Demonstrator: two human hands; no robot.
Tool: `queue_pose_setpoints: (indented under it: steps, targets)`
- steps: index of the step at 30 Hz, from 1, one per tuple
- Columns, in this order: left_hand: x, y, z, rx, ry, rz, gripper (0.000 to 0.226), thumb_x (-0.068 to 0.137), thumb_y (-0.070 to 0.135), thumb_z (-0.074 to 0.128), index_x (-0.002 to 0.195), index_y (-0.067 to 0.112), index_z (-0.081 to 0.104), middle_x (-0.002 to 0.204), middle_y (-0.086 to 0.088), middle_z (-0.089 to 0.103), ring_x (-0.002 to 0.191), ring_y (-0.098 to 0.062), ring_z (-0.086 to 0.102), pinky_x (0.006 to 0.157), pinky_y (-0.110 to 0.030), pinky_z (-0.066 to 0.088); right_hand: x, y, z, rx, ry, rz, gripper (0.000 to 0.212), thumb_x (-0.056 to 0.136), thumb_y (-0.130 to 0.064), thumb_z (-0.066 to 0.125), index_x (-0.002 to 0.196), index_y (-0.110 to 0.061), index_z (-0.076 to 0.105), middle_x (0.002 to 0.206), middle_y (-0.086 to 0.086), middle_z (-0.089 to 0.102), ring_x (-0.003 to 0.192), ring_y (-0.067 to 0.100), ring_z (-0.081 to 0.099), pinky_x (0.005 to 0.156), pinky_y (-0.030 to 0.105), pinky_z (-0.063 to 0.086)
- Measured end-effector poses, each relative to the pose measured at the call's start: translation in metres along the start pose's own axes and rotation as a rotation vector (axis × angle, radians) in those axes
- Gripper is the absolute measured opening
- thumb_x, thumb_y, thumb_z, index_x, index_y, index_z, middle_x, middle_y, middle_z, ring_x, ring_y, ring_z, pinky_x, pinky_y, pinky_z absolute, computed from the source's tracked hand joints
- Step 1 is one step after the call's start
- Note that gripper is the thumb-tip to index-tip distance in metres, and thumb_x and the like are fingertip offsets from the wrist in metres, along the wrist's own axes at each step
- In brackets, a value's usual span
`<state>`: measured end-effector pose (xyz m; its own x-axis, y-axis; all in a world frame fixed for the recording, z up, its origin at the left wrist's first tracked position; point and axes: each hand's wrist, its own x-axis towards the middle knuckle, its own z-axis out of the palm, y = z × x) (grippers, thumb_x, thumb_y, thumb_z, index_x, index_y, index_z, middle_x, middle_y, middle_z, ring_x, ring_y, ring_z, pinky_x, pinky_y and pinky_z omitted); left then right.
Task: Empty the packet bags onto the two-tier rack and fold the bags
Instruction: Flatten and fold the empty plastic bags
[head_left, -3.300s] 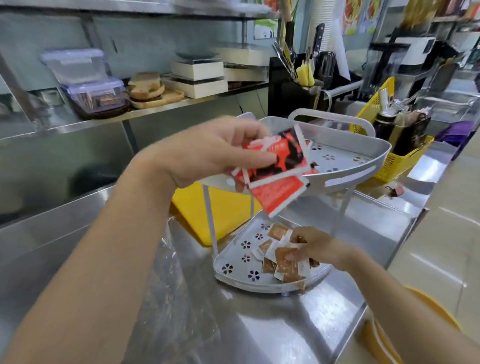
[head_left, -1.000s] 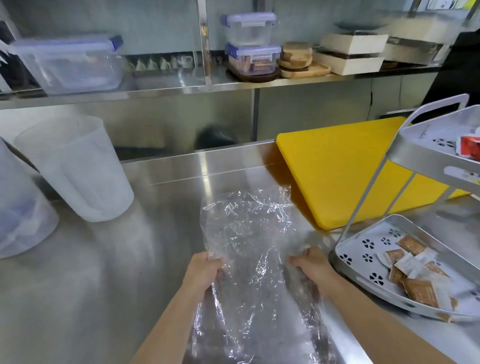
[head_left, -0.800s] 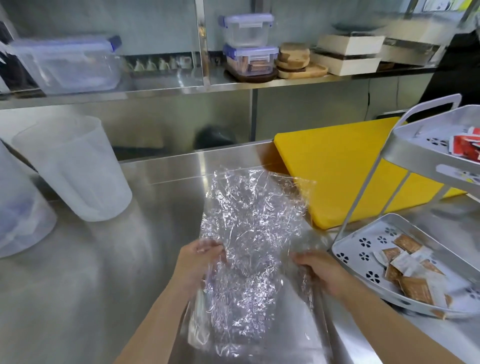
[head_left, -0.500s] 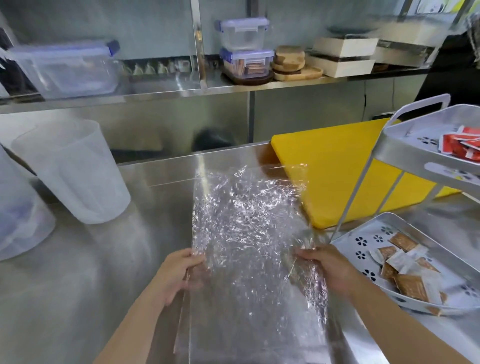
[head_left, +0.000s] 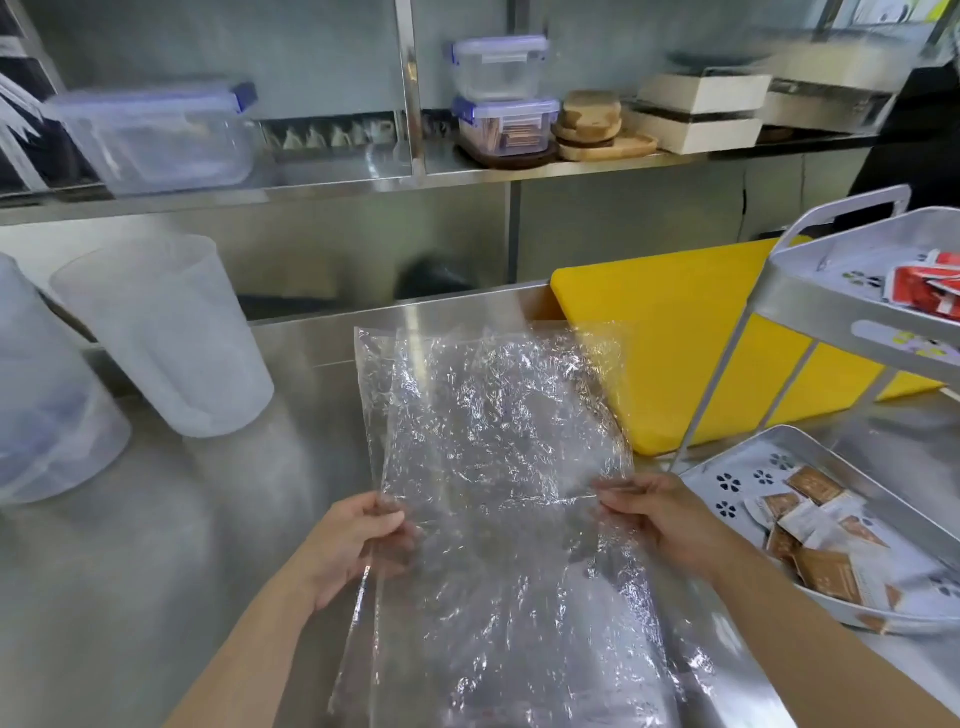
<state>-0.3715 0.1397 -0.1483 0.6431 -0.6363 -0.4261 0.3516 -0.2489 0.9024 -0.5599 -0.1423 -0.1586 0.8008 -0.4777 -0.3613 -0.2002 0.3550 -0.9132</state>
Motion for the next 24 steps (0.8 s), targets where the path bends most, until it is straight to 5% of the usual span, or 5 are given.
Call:
queue_pose_setpoints:
  steps: [9,13,15,18,24]
  targets:
    - [0.002,-0.010,0.020,-0.022,-0.012,0.016,0.016,0.078,0.006,0.066,0.086,0.000,0.054,0.065,-0.014,0.068,0.048,-0.016,0.065,0.041,-0.025,0.053,-0.005,0.003,-0.003,0.017,0.028,-0.033,0.018,0.073,0.017,0.060,0.082,0.001,0.064,0.072,0.012,0.071,0.059,0.014,0.068,0.053,0.018,0.056]
    - [0.006,-0.016,0.020,0.013,0.090,0.039,0.016,0.082,0.016,0.065,0.080,0.000,0.062,0.069,-0.009,0.071,0.058,-0.019,0.066,0.064,-0.037,0.058,-0.010,0.001,-0.002,-0.042,-0.018,-0.019,0.029,0.052,0.005,0.073,0.078,-0.001,0.060,0.060,0.007,0.069,0.056,0.016,0.066,0.051,0.021,0.053]
    - [0.005,-0.016,0.021,-0.012,0.121,0.004,0.018,0.083,0.018,0.065,0.084,0.000,0.061,0.076,-0.013,0.067,0.063,-0.022,0.064,0.069,-0.044,0.058,-0.010,0.002,-0.001,-0.098,-0.025,-0.022,0.035,0.048,0.001,0.079,0.079,-0.006,0.064,0.061,0.005,0.070,0.065,0.022,0.062,0.062,0.026,0.049]
    - [0.001,-0.014,0.021,-0.083,0.094,-0.025,0.012,0.084,0.014,0.064,0.079,0.003,0.063,0.074,-0.014,0.062,0.070,-0.027,0.059,0.052,-0.034,0.058,-0.009,0.005,0.001,-0.103,-0.003,-0.037,0.027,0.067,0.011,0.068,0.083,-0.010,0.065,0.069,0.001,0.074,0.083,0.024,0.063,0.080,0.027,0.048]
    - [-0.007,-0.008,0.010,-0.019,-0.036,-0.016,0.020,0.078,-0.004,0.064,0.097,0.001,0.060,0.087,-0.019,0.068,0.062,-0.020,0.067,0.048,-0.028,0.056,-0.010,0.006,0.000,-0.178,-0.008,-0.010,0.024,0.074,0.010,0.064,0.091,-0.007,0.067,0.070,0.000,0.075,0.063,0.014,0.065,0.060,0.022,0.052]
